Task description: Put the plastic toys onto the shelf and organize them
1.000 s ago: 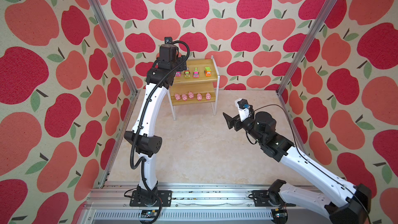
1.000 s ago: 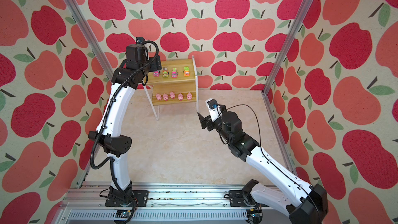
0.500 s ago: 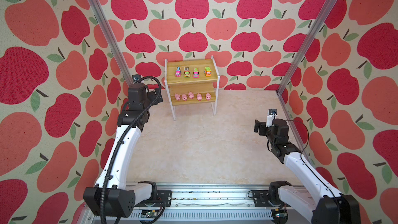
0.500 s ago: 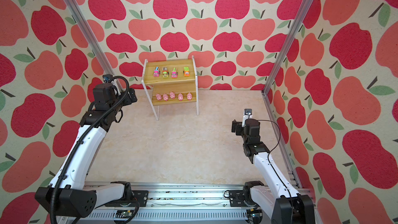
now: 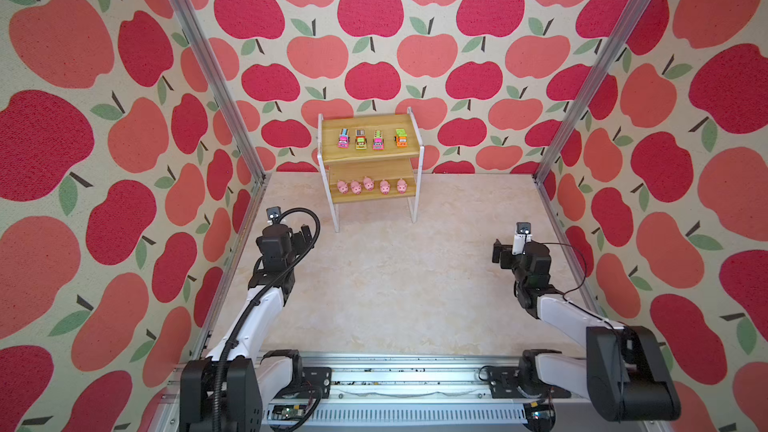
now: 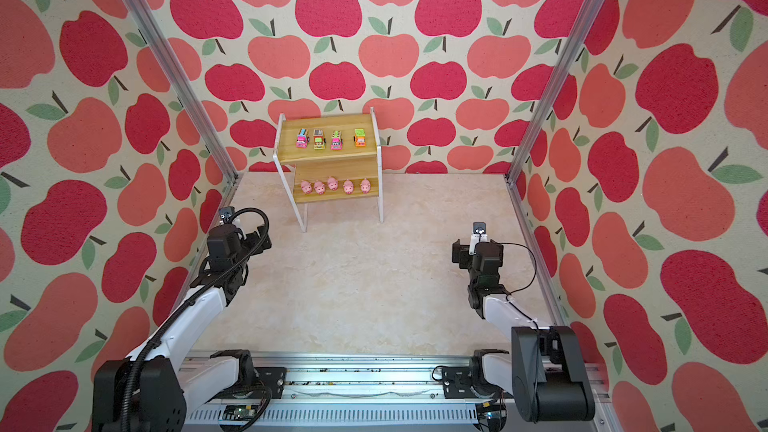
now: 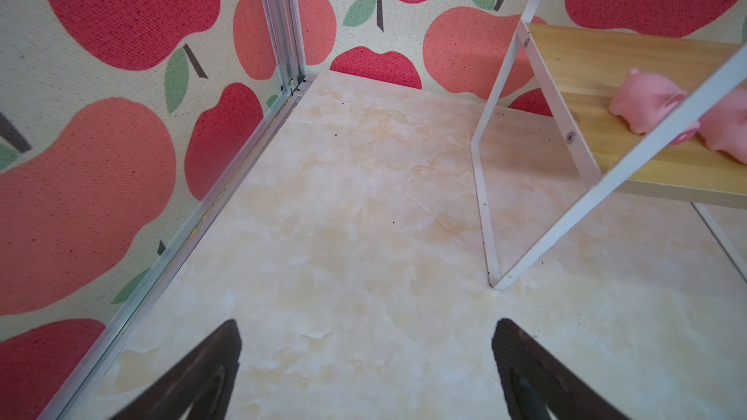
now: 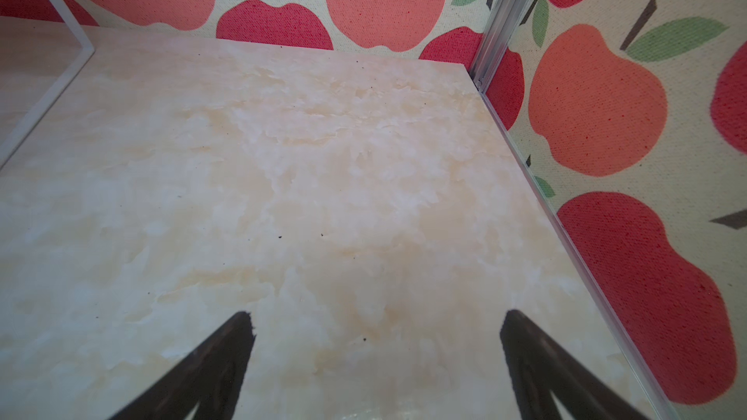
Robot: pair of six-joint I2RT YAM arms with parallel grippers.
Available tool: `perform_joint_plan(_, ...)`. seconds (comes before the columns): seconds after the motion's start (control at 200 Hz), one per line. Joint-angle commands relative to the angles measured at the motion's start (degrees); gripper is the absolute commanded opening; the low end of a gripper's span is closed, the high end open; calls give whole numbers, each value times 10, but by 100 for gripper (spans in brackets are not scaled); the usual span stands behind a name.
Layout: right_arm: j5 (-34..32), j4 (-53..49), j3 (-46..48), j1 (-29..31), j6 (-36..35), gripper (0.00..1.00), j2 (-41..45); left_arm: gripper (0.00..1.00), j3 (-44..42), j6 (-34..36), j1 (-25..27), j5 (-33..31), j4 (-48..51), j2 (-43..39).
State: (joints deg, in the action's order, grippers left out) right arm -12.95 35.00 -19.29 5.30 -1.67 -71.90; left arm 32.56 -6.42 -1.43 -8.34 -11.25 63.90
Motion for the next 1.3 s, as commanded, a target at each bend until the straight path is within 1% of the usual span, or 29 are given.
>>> perform_joint_plan(0.0,49,113,12,-16,0,99,-38,99,-20,21,-14,3,-115,33)
perform_joint_plan(0.075,57,136,11,-18,-3,99,-61,99,-32,24,-23,18,-152,63)
perform_joint_plan(0.175,65,145,7,-19,-3,99,-72,99,-49,21,-28,20,-189,96)
perform_joint_plan(0.275,70,167,8,-21,-6,99,-88,99,-74,40,-29,26,-248,128)
perform_joint_plan(0.47,75,179,0,-22,-10,99,-116,99,-90,38,-44,62,-301,162)
perform_joint_plan(0.58,80,208,1,-25,-6,99,-143,99,-108,37,-53,79,-356,186)
perform_joint_plan(0.705,84,280,12,-25,-7,99,-194,99,-127,39,-53,83,-446,261)
perform_joint_plan(0.745,81,294,18,-23,-8,99,-197,99,-125,49,-45,68,-481,288)
perform_joint_plan(0.775,81,285,17,-23,-8,99,-193,99,-115,51,-39,49,-455,288)
perform_joint_plan(0.805,85,277,11,-23,-8,99,-195,99,-104,48,-36,47,-409,273)
perform_joint_plan(0.825,87,269,6,-24,-10,99,-196,99,-100,45,-35,46,-396,269)
perform_joint_plan(0.85,88,246,-4,-22,-12,99,-193,99,-102,46,-35,46,-408,272)
perform_joint_plan(0.885,84,200,-23,-22,-11,99,-189,99,-110,54,-35,45,-451,286)
perform_joint_plan(0.91,84,187,-29,-22,-12,99,-187,99,-114,56,-34,42,-464,290)
perform_joint_plan(0.976,86,207,-25,-22,-14,99,-194,99,-106,47,-32,35,-420,276)
perform_joint_plan(1.051,85,202,-25,-21,-15,99,-191,99,-112,55,-31,32,-458,289)
perform_joint_plan(1.116,86,210,-20,-22,-15,99,-190,99,-108,50,-30,30,-434,281)
perform_joint_plan(1.181,85,217,-17,-20,-16,99,-190,99,-113,55,-30,30,-456,287)
perform_joint_plan(1.236,86,215,-18,-20,-16,99,-190,99,-109,54,-30,30,-441,284)
perform_joint_plan(1.296,86,215,-18,-20,-17,99,-190,99,-112,55,-30,29,-452,287)
